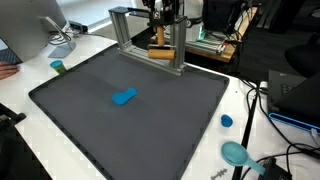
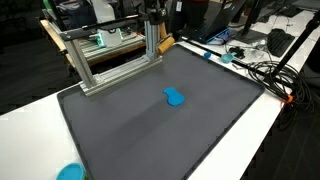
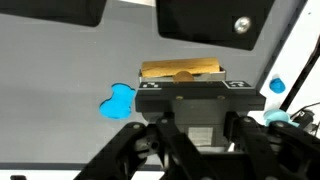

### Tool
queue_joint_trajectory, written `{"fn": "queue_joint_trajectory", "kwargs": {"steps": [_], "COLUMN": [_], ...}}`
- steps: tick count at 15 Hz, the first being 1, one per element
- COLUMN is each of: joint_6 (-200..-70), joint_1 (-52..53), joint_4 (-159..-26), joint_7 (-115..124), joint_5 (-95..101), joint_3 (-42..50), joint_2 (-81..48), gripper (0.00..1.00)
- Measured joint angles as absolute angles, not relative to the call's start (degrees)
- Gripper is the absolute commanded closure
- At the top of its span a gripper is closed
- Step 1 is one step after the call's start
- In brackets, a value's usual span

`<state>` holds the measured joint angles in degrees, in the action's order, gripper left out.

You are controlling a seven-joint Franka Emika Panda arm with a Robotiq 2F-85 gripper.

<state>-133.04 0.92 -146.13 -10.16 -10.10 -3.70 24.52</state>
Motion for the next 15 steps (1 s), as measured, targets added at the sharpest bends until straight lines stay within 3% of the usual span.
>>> {"fn": "queue_joint_trajectory", "kwargs": {"steps": [1,9,15], "joint_6": [-133.1,-131.5,-119.5], "joint_1": [1.0,-0.3,-0.5], "joint_4": [-147.0,-147.7,-146.6], "joint_7": [-9.4,0.8,3.2], "joint_5": [-10.0,-2.2,0.5], "joint_3": [-4.0,-4.1,-4.4], "joint_2": [26.0,28.2,35.8], "gripper": [0.78,0.78,0.78]}}
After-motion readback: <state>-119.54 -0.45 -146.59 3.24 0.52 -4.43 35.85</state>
